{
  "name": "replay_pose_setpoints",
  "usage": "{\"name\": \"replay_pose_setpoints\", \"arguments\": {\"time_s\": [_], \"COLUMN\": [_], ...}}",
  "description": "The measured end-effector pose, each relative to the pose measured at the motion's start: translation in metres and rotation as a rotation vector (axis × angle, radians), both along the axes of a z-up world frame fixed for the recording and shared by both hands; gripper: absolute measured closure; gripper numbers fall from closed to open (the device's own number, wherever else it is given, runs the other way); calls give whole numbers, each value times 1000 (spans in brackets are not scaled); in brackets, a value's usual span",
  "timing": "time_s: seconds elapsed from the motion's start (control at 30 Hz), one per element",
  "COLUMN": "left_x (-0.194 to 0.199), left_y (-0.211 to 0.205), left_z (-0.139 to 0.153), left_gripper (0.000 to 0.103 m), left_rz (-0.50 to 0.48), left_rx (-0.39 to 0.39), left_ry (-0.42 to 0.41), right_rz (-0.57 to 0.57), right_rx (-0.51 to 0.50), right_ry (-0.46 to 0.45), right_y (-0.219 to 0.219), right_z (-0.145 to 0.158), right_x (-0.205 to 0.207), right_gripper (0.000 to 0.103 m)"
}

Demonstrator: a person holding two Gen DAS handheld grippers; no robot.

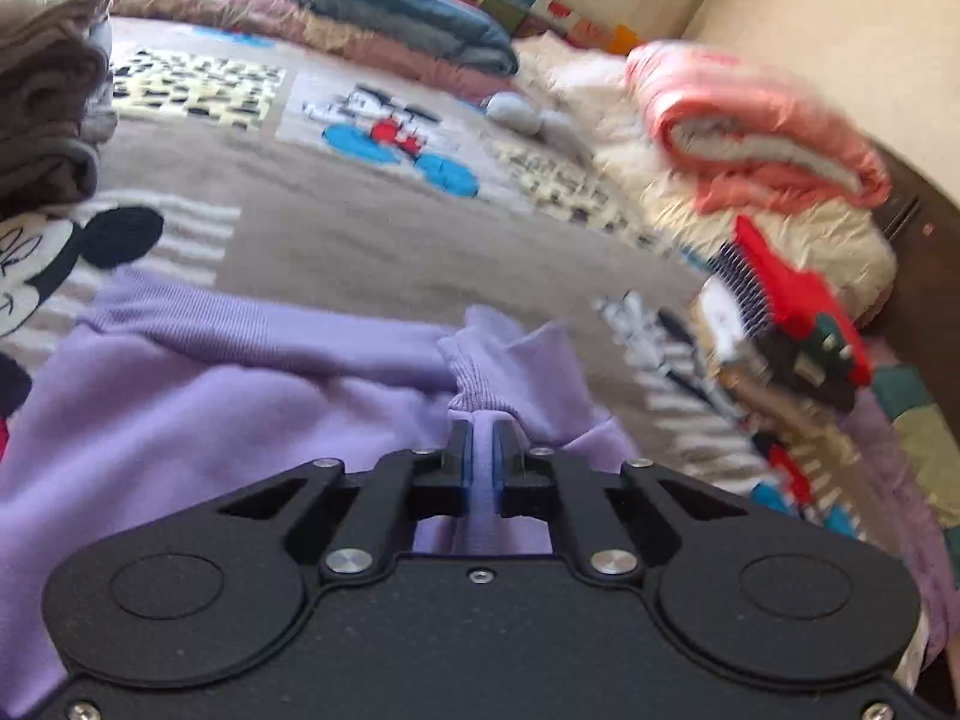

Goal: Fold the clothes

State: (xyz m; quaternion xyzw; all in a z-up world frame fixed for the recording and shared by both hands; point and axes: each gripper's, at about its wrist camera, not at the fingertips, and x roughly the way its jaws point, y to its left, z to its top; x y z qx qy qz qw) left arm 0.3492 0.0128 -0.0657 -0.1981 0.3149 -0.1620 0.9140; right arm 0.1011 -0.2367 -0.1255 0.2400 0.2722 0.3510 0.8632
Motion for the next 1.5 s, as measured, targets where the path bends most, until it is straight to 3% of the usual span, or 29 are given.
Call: {"name": "replay_pose_setpoints", "arguments": {"time_s": [0.03, 0.1, 0.43, 0.57, 0.63, 0.67, 0.73, 0.8, 0.93, 1.03, 1.17, 1.23, 1.37, 1.5], "left_x": [-1, 6, 6, 9, 4, 0, -15, -36, -84, -113, -83, -77, -73, -43], "left_y": [1, -3, 5, -1, -6, -8, -13, -20, -55, -78, -103, -105, -109, -108], "left_z": [2, -2, -6, -7, -1, 3, 14, 23, 25, 12, -26, -25, -13, -7], "left_gripper": [99, 99, 99, 97, 90, 80, 77, 77, 78, 83, 84, 84, 84, 84], "left_rz": [0, 14, 90, 97, 101, 113, 132, 74, -234, -367, -348, -310, -291, -219], "left_rx": [-9, 64, 61, 118, 190, 235, 325, 373, 467, 544, 661, 628, 644, 606], "left_ry": [-11, 20, 32, 53, 34, 12, -57, -119, -163, -172, -70, -56, -85, -73], "right_rz": [-15, -41, -69, -90, -100, -105, -115, -121, -124, -124, -122, -127, -135, -127], "right_rx": [45, 131, 243, 302, 323, 333, 358, 381, 410, 422, 421, 423, 427, 421], "right_ry": [38, 107, 202, 243, 256, 262, 278, 292, 308, 316, 319, 321, 328, 326], "right_y": [-6, -16, -22, -26, -26, -26, -26, -27, -28, -28, -28, -31, -32, -33], "right_z": [-5, -17, -31, -39, -41, -42, -44, -46, -48, -50, -49, -53, -52, -52], "right_x": [4, 9, 9, 11, 12, 12, 13, 14, 16, 19, 22, 18, 18, 15], "right_gripper": [69, 76, 84, 89, 90, 90, 90, 90, 90, 90, 89, 90, 90, 87]}}
